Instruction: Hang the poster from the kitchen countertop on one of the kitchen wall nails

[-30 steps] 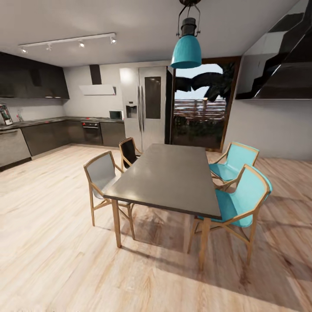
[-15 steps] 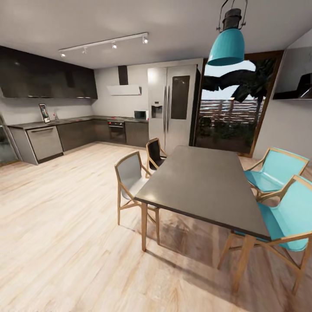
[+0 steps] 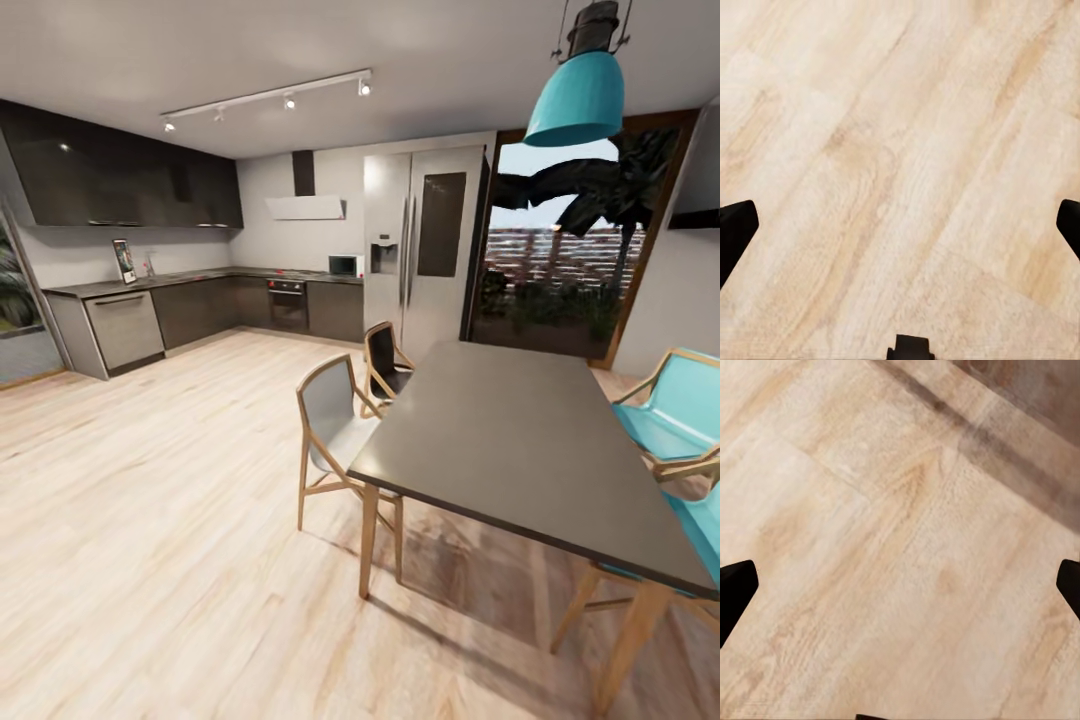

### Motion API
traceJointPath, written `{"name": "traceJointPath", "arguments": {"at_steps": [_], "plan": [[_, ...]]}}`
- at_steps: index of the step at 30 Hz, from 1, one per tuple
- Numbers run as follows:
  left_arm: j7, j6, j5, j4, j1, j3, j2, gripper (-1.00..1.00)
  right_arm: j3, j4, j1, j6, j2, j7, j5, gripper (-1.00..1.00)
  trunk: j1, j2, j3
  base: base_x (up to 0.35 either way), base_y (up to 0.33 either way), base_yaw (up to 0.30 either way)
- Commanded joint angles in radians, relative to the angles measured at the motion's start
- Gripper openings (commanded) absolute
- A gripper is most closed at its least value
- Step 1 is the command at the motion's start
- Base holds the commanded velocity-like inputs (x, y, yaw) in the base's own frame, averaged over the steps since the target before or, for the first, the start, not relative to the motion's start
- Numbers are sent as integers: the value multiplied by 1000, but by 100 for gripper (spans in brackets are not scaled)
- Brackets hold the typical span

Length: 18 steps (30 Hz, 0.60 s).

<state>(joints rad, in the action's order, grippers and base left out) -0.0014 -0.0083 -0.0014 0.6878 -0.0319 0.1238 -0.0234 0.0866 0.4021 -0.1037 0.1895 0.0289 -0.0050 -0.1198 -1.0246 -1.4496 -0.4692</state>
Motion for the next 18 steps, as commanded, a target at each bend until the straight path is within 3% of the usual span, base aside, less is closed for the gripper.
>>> {"name": "traceJointPath", "arguments": {"at_steps": [1,8,18], "plan": [[0,-1,0,1,0,0,0,100,4,-1,-1,2,0,0,-10,100,0,0,-1,232,272,1],[0,-1,0,1,0,2,0,100,6,-2,-1,3,0,0,-15,100,0,0,-1,235,272,52],[0,0,0,1,0,2,0,100,5,-2,-1,11,-4,-3,-15,100,0,0,-1,247,268,260]]}}
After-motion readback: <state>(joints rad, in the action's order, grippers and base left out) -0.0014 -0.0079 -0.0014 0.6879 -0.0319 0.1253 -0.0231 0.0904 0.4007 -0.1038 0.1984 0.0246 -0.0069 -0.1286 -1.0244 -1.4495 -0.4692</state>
